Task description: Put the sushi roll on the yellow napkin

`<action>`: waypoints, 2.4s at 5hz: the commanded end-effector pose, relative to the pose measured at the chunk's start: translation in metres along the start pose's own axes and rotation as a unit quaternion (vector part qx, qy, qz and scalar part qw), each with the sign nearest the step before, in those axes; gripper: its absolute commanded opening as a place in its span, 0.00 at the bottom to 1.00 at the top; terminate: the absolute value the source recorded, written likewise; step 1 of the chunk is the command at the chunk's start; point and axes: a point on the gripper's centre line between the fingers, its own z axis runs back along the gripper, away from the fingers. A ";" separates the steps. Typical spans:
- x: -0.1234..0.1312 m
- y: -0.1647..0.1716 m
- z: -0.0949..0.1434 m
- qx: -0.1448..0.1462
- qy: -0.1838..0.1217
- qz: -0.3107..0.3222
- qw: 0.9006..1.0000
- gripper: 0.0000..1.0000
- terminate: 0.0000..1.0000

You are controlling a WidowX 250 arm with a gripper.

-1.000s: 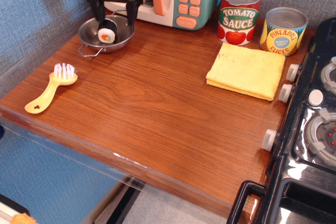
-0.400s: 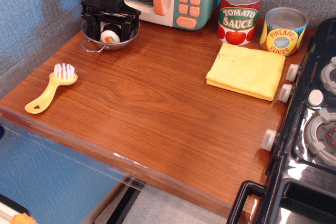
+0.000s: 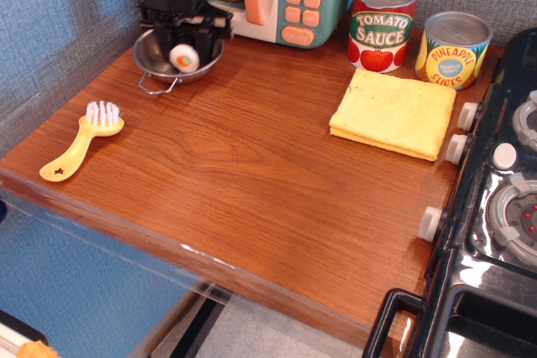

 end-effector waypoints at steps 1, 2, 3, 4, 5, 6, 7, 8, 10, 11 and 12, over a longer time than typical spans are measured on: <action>0.004 -0.047 0.105 -0.073 -0.096 -0.054 0.991 0.00 0.00; -0.014 -0.093 0.099 -0.084 -0.076 -0.120 0.986 0.00 0.00; -0.042 -0.137 0.091 -0.082 -0.066 -0.184 0.977 0.00 0.00; -0.060 -0.184 0.083 -0.075 -0.060 -0.212 0.973 0.00 0.00; -0.057 -0.197 0.072 -0.056 -0.056 -0.210 0.975 0.00 0.00; -0.047 -0.198 0.066 -0.049 -0.062 -0.201 0.976 0.00 0.00; -0.046 -0.196 0.063 -0.045 -0.059 -0.193 0.978 1.00 0.00; -0.051 -0.192 0.067 -0.051 -0.059 -0.193 0.978 1.00 0.00; -0.085 -0.141 0.102 -0.061 -0.088 -0.172 0.979 1.00 0.00; -0.108 -0.100 0.096 -0.051 -0.081 -0.160 0.982 1.00 0.00; -0.121 -0.071 0.079 -0.041 -0.065 -0.147 0.986 1.00 0.00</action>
